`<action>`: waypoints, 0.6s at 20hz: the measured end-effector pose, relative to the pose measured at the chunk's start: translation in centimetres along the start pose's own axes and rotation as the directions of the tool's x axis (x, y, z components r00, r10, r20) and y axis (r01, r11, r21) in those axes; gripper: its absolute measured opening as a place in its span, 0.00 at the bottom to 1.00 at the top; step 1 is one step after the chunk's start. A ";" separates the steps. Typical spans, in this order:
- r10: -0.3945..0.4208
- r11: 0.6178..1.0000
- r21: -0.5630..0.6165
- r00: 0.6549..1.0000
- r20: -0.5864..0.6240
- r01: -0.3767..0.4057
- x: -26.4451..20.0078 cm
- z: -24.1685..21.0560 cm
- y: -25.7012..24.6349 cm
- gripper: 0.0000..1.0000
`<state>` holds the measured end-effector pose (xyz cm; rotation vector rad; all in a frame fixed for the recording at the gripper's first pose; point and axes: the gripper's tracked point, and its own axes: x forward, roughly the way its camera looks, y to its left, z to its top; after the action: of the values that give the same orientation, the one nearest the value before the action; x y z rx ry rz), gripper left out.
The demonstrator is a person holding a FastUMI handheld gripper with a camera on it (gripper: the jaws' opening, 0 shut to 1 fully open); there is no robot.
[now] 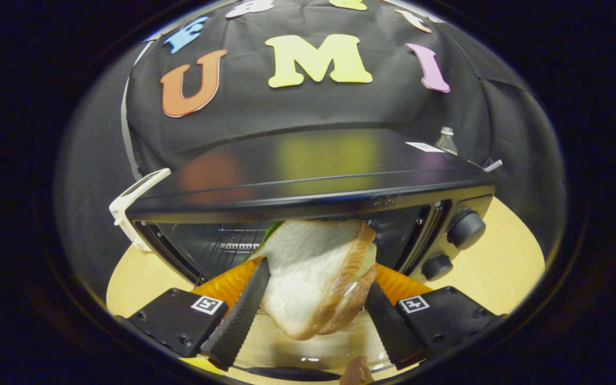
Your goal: Open the toaster oven, put the food inside, and close the toaster oven door.
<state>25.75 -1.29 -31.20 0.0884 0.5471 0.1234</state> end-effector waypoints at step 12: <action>0.128 0.992 -0.020 0.989 0.070 -0.127 -2.0 2.3 0.9 1.00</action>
<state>25.17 -0.80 -28.07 0.1128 0.4688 0.2481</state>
